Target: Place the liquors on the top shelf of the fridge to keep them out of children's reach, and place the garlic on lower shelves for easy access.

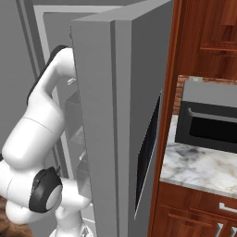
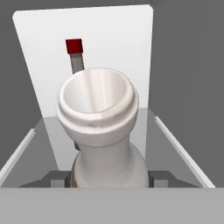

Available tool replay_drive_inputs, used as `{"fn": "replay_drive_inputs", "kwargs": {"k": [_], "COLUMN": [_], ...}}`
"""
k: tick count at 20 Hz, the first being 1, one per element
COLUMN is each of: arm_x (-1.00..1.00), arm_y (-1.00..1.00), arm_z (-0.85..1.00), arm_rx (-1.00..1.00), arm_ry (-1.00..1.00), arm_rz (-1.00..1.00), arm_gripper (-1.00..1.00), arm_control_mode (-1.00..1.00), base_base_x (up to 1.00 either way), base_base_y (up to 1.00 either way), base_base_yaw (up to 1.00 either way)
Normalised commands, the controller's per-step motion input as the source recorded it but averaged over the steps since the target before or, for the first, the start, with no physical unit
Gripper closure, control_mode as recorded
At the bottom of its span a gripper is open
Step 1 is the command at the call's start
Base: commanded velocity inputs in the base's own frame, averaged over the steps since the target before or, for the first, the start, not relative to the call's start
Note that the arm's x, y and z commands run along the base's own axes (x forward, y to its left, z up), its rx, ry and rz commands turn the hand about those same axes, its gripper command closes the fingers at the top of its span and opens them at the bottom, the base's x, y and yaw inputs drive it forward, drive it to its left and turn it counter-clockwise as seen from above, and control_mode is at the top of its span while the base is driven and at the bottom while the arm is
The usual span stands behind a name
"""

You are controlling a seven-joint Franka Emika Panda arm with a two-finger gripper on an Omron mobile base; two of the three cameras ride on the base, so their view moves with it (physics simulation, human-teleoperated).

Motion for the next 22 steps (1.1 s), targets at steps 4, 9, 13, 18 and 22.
{"fn": "replay_drive_inputs", "kwargs": {"k": [4,9,13,18,22], "arm_x": [-0.13,-0.29,-0.07,0.08,0.26], "arm_y": [-0.05,-0.08,0.0,0.0,0.0], "arm_z": [0.0,0.0,0.0,-0.09,-0.12], "arm_rx": [0.0,0.0,0.0,0.0,-0.01], "arm_ry": [0.08,0.04,0.05,0.04,0.01], "arm_rz": [0.0,0.02,0.01,0.0,0.0], "arm_gripper": [1.0,1.0,1.0,1.0,1.0], "arm_control_mode": [-1.0,-1.0,-1.0,-1.0,-1.0], "base_base_x": [0.0,0.0,0.0,0.0,0.0], "base_base_y": [0.0,0.0,0.0,0.0,0.0], "base_base_yaw": [0.0,0.0,0.0,0.0,0.0]}}
